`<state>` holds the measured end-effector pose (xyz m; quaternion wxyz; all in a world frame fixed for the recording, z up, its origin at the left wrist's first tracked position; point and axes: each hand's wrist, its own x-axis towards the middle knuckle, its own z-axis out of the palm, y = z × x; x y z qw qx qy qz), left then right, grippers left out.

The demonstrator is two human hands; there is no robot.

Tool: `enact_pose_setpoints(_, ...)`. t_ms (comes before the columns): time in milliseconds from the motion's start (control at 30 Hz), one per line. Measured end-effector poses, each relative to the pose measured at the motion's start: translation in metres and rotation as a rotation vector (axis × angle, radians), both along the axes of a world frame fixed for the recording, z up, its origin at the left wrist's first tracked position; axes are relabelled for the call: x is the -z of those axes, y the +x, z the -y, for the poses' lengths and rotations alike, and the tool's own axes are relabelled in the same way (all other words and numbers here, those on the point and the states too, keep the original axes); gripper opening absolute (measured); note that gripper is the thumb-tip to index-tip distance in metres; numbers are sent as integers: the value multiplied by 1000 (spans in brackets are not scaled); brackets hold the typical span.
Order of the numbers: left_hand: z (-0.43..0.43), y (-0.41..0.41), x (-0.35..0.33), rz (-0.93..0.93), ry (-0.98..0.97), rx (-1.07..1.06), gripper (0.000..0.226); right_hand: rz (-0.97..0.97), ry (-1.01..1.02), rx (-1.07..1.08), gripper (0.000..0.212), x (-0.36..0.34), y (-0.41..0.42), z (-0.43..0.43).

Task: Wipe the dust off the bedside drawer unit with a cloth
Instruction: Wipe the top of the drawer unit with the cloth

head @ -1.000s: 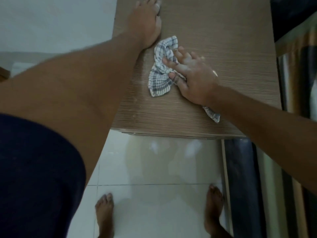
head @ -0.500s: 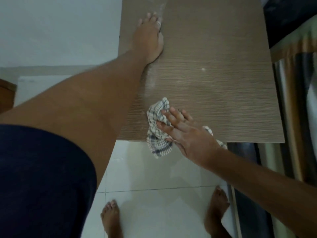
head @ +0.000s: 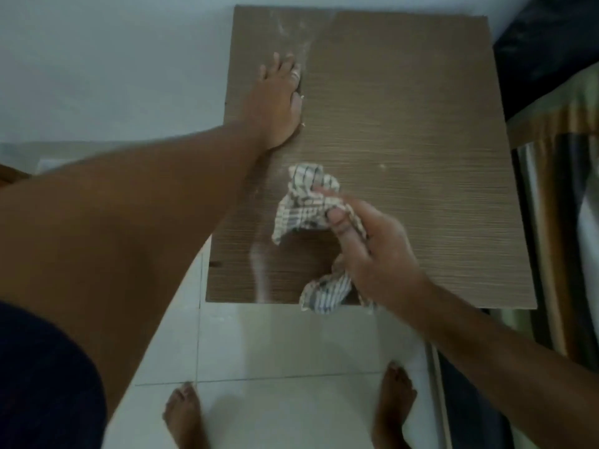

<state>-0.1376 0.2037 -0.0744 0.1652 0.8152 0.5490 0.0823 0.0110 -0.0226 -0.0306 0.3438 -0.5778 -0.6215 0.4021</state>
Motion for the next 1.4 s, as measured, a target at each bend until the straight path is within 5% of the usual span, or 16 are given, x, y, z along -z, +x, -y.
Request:
enact_pose_setpoints(367,-36,-60,19,42,65,-22,53,425,252,496,38,10,28,-269)
enact_pose_setpoints(533,-41,-71,33,175,46,-59,54,605,8,402,50,38,22,-333)
enact_pose_setpoints(633,-39,-66,32,170,29,-71,60,805,-111,331,63,51,8,-336)
enact_pose_setpoints(800,-41,-63,31,186,-9,-113,53,897,-31,225,54,50,-4,-335)
enact_pose_setpoints(1400,-41,-64,30,177,0,-97,57,826,195,-247,47,54,-43,-231)
